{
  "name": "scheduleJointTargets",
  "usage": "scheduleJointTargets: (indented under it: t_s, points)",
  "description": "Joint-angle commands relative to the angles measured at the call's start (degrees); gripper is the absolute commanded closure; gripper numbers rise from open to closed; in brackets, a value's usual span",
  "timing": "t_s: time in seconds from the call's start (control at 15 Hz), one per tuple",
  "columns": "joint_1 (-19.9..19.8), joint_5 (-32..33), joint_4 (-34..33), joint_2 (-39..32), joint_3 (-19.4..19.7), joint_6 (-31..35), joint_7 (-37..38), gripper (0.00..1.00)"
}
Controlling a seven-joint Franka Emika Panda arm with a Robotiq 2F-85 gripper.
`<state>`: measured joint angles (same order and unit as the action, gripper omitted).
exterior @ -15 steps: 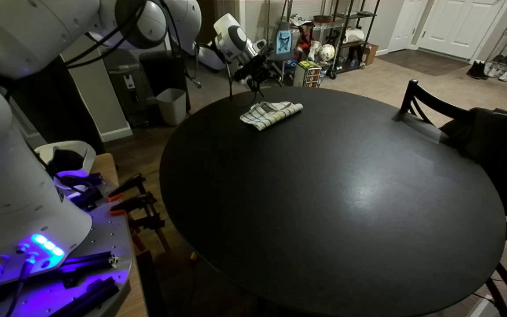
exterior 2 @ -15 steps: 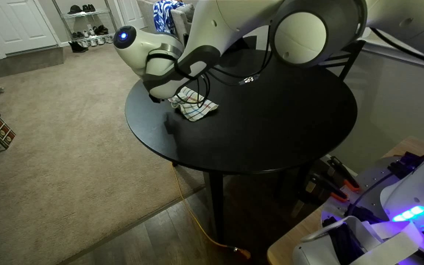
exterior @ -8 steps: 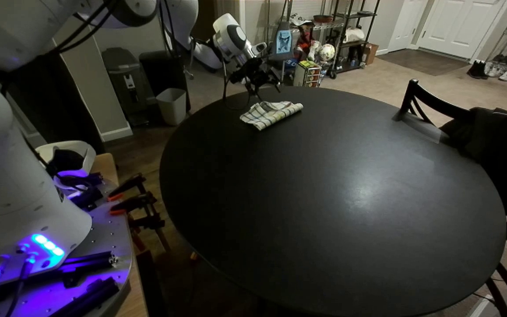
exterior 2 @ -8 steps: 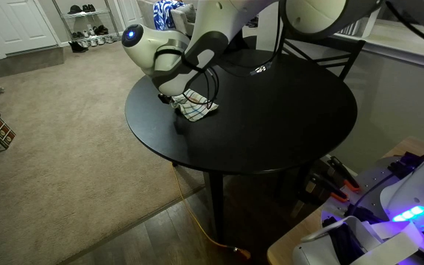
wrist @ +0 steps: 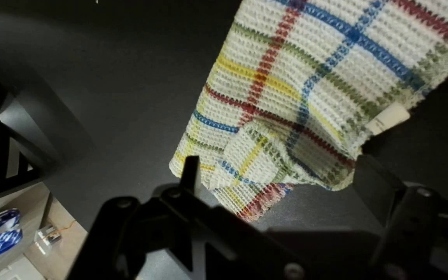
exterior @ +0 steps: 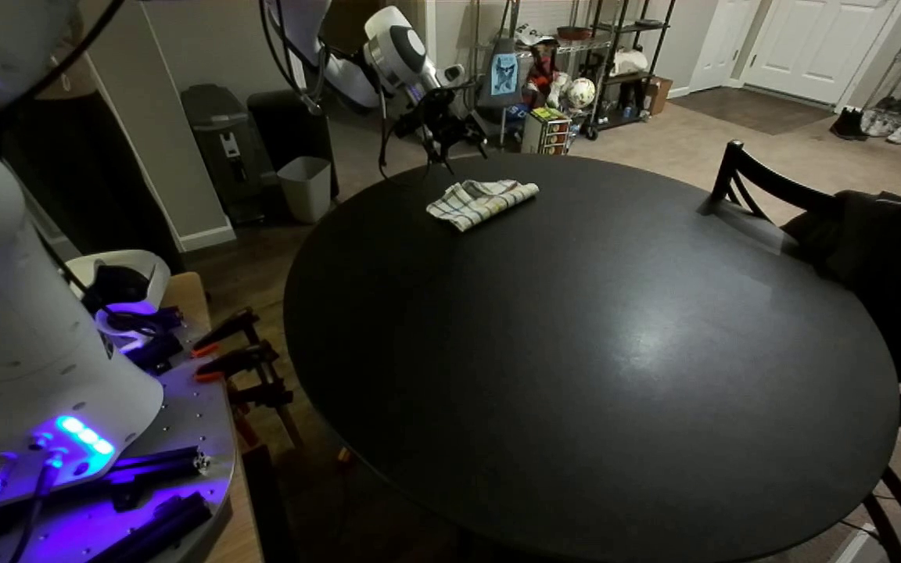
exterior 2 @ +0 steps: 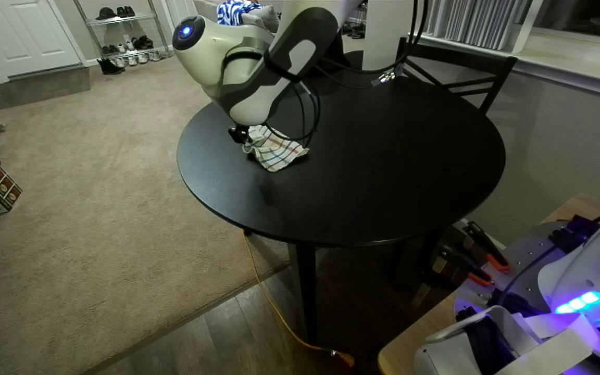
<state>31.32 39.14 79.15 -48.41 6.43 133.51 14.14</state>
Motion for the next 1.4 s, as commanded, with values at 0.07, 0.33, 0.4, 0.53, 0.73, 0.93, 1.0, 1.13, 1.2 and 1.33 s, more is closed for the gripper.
scheduleJointTargets:
  t_s: [0.07,0.33,0.4,0.53,0.73,0.93,1.0,1.13,1.2,1.33]
  points:
    - [-1.09,5.3,2.26,1.62,-1.96,1.92,-2.46,0.0]
    - [-1.95,8.75,1.64,1.0,-3.36,3.6,-3.05,0.0]
    - [-2.19,9.23,1.74,1.02,-3.63,3.98,-3.1,0.0]
    - [-2.71,9.71,1.39,0.62,-4.16,4.58,-3.62,0.0]
    - [-3.95,9.65,0.91,-0.3,-5.14,5.0,-4.67,0.0]
    - [-5.2,9.37,0.5,-1.45,-5.73,6.77,-5.46,0.0]
    - [-5.42,9.25,0.19,-1.96,-5.77,7.11,-5.87,0.0]
    - [-5.59,9.49,0.53,-2.01,-5.62,8.19,-6.15,0.0]
    - [-5.62,9.62,0.84,-1.93,-5.51,8.89,-6.15,0.0]
    - [-5.66,9.52,0.89,-2.08,-5.41,9.35,-6.46,0.0]
